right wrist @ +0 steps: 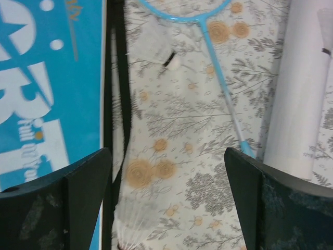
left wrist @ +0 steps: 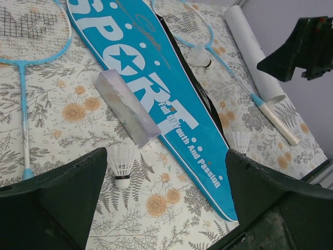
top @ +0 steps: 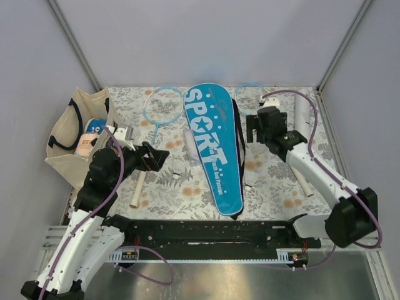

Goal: Pack up the badminton gear

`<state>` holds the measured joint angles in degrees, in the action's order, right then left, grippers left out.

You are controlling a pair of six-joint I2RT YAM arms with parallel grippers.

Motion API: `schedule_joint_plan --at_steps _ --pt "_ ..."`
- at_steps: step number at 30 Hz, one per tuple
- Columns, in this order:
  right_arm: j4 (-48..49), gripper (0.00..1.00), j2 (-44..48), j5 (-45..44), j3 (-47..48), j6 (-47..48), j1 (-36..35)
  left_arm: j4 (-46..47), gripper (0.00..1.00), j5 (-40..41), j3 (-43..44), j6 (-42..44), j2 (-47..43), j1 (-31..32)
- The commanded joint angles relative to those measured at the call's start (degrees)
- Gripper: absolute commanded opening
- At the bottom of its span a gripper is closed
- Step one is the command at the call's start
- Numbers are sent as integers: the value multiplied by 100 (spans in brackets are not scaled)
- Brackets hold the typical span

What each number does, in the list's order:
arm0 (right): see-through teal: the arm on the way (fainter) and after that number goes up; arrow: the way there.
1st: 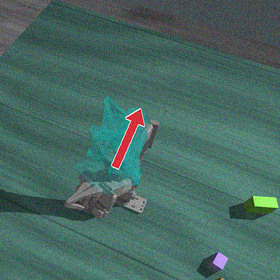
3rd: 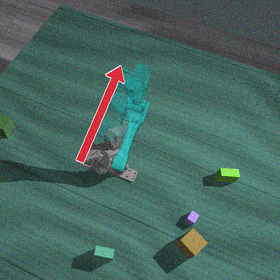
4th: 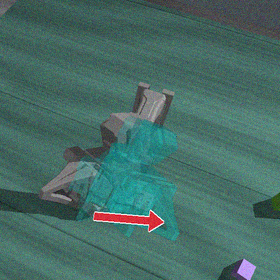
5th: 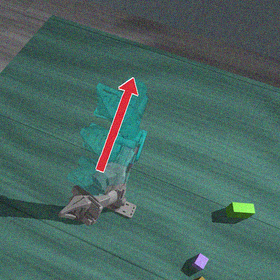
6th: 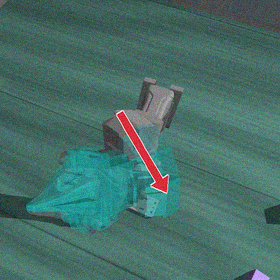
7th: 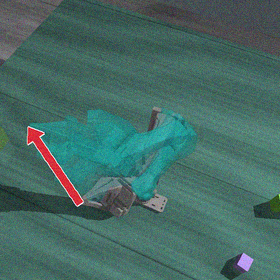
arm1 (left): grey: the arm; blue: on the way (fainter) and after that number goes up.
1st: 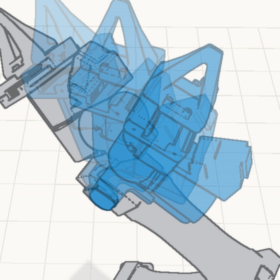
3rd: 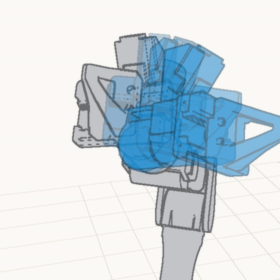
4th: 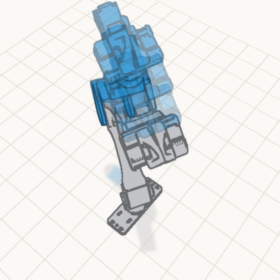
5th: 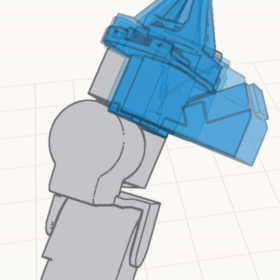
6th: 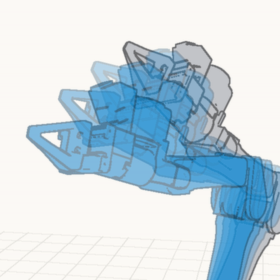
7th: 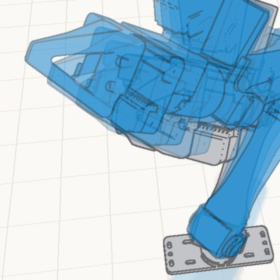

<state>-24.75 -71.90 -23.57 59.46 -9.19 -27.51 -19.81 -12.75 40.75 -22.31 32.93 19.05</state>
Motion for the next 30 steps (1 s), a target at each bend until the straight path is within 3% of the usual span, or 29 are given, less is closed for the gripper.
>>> schedule_joint_plan --at_steps 1,5,13,22,30 --pt "-635 99 -797 423 942 269 938 171 99 221 -6 77 -85 -24" --pt "-1232 100 -1685 223 1716 251 1677 206 99 133 -15 77 -120 -24" --pt "-1857 99 -3162 -420 2648 374 2468 215 99 71 -32 86 -94 -24" --pt "-2068 99 -4235 274 3659 550 3374 197 99 150 -32 139 -181 -41" --pt "-2148 99 -4763 1012 3871 655 3709 232 99 80 -23 139 -137 -33"
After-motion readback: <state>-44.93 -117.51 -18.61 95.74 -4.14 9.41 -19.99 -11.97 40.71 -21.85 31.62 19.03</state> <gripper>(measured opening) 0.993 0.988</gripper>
